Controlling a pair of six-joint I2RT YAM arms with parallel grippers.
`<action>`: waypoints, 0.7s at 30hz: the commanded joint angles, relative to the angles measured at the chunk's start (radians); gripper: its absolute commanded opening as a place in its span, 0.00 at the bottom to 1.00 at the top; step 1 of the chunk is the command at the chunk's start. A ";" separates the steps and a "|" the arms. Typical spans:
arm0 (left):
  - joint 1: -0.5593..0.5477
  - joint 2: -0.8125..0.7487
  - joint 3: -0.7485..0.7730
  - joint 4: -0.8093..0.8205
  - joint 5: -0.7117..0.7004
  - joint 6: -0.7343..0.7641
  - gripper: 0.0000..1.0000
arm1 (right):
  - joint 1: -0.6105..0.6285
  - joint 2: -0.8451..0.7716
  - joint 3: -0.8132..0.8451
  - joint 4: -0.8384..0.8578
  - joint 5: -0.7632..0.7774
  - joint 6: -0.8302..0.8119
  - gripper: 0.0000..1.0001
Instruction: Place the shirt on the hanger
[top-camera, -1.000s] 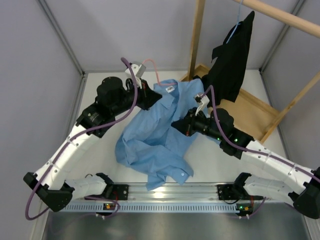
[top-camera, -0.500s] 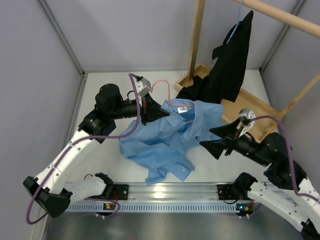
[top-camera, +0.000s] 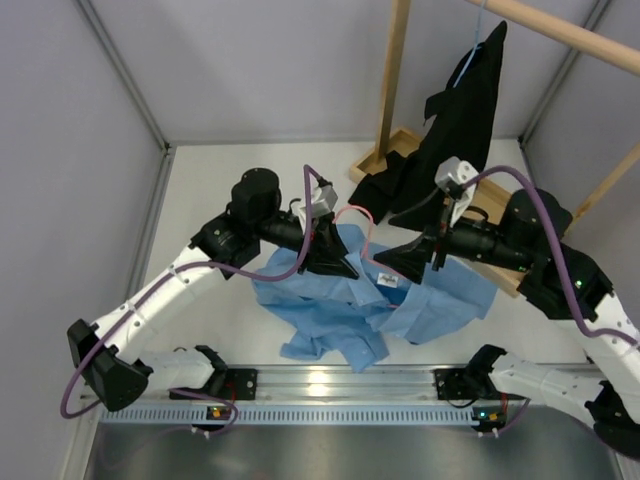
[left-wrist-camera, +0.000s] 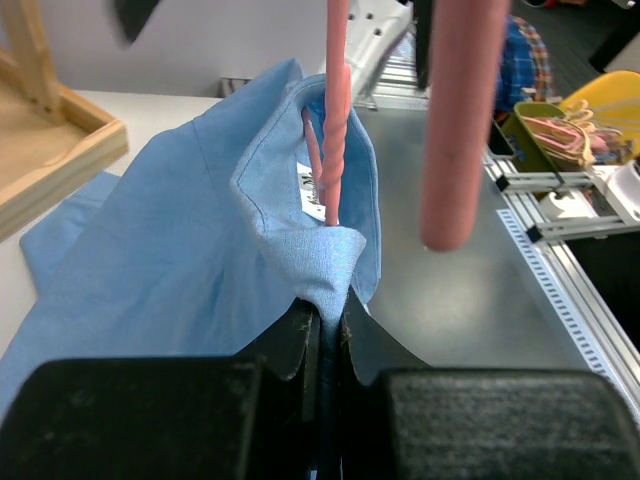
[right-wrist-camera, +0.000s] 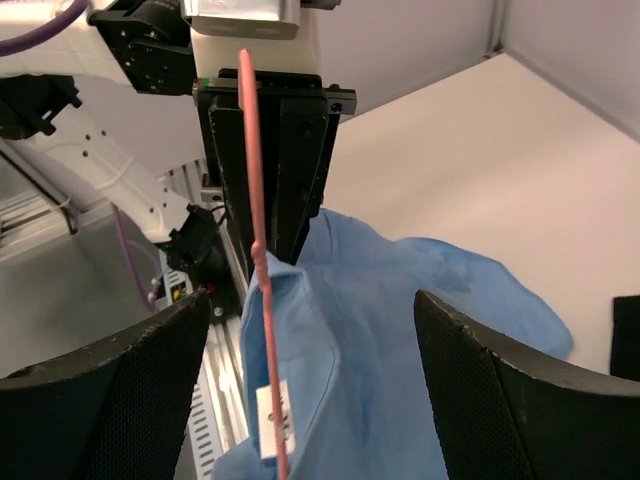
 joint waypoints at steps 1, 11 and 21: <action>-0.023 -0.003 0.055 0.086 0.109 0.008 0.00 | -0.010 0.073 0.081 -0.020 -0.160 -0.018 0.79; -0.037 0.036 0.064 0.087 0.091 -0.008 0.00 | -0.008 0.163 0.029 0.195 -0.346 0.096 0.20; -0.035 -0.033 0.156 -0.110 -0.420 0.107 0.98 | -0.015 0.091 -0.022 0.174 -0.105 0.045 0.00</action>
